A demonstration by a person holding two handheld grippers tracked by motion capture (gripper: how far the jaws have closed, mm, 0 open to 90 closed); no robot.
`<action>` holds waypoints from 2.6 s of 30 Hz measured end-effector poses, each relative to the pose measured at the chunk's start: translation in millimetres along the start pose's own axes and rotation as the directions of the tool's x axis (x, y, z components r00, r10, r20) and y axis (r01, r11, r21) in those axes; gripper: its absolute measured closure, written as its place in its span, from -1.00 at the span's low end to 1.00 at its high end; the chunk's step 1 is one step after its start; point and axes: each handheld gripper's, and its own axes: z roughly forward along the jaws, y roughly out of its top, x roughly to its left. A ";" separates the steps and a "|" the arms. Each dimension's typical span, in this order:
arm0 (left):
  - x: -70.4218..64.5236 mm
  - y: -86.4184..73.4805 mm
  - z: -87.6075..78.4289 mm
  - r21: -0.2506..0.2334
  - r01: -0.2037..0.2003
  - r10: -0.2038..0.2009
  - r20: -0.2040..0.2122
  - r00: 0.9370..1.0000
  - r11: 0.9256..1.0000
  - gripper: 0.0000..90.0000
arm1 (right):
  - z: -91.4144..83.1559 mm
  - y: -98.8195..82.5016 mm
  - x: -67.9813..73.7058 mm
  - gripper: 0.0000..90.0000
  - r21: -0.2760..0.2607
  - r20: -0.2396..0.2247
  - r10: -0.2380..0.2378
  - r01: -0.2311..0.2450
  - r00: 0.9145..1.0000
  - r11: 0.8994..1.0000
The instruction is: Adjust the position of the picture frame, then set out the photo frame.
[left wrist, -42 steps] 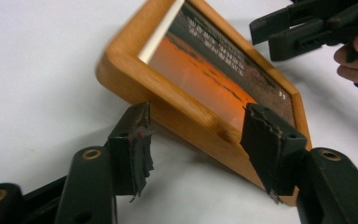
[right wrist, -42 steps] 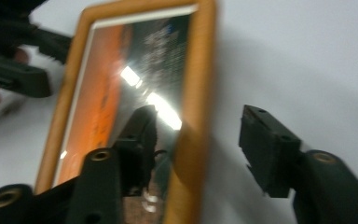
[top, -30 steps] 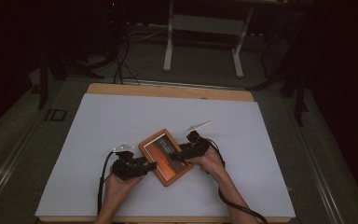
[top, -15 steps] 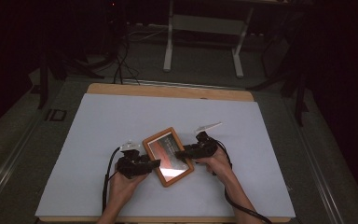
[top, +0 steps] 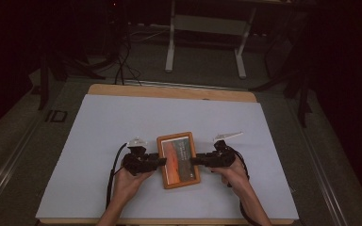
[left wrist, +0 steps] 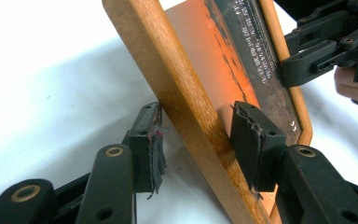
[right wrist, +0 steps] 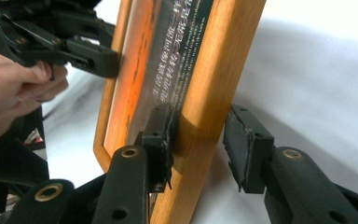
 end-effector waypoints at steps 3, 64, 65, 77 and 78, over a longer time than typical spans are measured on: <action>1.3 3.4 3.6 0.008 -0.010 0.010 0.038 0.999 1.000 0.27 | -5.4 -7.0 4.0 0.39 -0.003 0.026 0.009 -0.009 1.000 1.000; 5.0 12.5 -13.6 -0.164 -0.153 0.134 -0.121 0.984 0.974 -0.08 | -16.4 -17.0 10.0 0.02 -0.063 0.253 -0.048 0.066 0.966 0.996; 3.7 12.8 -15.2 -0.173 -0.156 0.135 -0.128 0.983 0.973 -0.07 | -17.1 -17.1 10.4 0.02 -0.062 0.258 -0.053 0.071 0.965 0.996; -9.0 11.9 -22.8 -0.201 -0.197 0.172 -0.136 0.976 0.960 -0.05 | -25.4 -11.8 19.9 -0.01 -0.061 0.328 -0.122 0.149 0.937 0.987; -10.1 12.0 -23.1 -0.202 -0.199 0.173 -0.136 0.975 0.959 -0.05 | -25.3 -11.2 20.8 -0.01 -0.061 0.334 -0.126 0.155 0.934 0.986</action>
